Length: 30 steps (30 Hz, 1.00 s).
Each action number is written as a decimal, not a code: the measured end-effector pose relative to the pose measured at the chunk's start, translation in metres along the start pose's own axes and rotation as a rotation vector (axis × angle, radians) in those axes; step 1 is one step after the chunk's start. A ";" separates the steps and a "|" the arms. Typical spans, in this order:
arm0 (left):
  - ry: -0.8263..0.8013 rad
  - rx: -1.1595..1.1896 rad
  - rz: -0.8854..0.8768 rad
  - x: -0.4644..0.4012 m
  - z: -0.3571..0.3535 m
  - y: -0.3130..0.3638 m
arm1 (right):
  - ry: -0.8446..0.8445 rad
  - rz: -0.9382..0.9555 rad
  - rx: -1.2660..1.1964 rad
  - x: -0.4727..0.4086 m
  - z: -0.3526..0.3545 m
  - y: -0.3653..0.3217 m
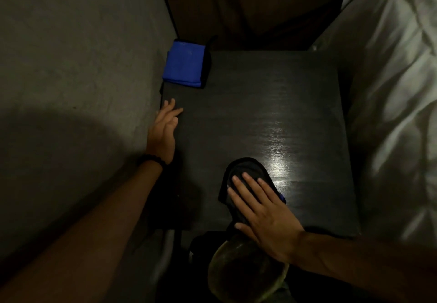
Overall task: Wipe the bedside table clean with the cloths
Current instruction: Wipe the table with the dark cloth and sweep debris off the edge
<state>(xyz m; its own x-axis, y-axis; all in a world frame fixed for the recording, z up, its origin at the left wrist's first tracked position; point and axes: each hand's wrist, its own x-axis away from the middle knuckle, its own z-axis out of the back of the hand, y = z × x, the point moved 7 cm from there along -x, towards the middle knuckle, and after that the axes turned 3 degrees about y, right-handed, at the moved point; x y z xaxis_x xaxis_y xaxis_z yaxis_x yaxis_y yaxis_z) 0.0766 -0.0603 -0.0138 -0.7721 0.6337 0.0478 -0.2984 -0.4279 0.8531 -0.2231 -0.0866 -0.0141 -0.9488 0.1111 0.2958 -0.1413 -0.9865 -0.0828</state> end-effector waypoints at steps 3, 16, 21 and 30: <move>-0.001 0.002 0.000 -0.001 0.000 -0.001 | -0.006 0.008 0.001 -0.001 0.000 0.000; -0.004 0.074 0.003 0.001 0.000 0.005 | 0.053 0.061 -0.017 -0.021 0.008 -0.016; 0.002 0.049 -0.006 0.002 0.000 0.008 | 0.053 0.079 -0.053 -0.039 0.010 -0.028; -0.014 0.017 -0.009 0.005 0.000 0.019 | 0.054 0.069 -0.079 -0.054 0.012 -0.039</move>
<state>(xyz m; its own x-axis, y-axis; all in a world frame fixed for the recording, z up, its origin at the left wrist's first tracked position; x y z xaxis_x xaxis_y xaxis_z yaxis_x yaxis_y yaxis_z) 0.0675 -0.0649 0.0025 -0.7617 0.6462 0.0474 -0.2951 -0.4111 0.8625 -0.1633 -0.0552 -0.0149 -0.9706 0.0513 0.2352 -0.0947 -0.9796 -0.1770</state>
